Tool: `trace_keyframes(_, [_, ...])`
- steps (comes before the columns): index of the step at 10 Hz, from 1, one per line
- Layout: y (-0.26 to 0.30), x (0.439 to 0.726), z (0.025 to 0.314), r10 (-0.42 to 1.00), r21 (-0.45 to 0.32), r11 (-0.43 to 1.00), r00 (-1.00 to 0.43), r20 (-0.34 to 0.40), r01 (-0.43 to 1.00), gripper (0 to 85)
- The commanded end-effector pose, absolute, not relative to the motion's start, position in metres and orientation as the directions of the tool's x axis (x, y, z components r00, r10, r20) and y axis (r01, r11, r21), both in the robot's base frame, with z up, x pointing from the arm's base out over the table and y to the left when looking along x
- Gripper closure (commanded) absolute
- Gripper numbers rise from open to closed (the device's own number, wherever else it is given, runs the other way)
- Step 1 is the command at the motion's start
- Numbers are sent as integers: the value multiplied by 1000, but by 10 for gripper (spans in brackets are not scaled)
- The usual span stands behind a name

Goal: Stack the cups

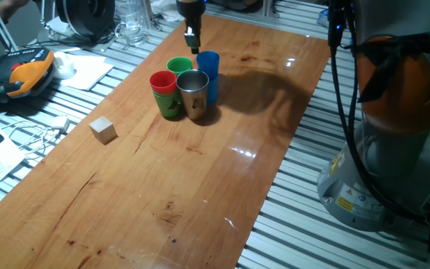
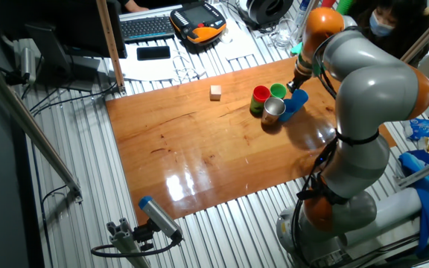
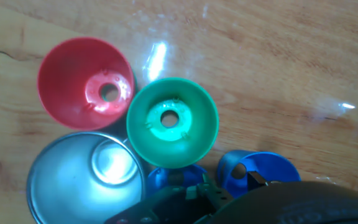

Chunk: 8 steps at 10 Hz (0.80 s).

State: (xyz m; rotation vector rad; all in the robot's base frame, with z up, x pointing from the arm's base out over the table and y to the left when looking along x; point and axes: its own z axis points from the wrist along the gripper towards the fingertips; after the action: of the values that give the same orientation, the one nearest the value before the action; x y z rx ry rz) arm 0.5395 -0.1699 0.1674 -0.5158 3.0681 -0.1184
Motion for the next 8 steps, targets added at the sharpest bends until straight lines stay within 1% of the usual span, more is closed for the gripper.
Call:
trace_keyframes(1, [-171,538,163,-326,-81,943,-945,-18,-324,510])
trace_keyframes(8, [-182,532,133,-332,-78,942,-942,-51,-328,510])
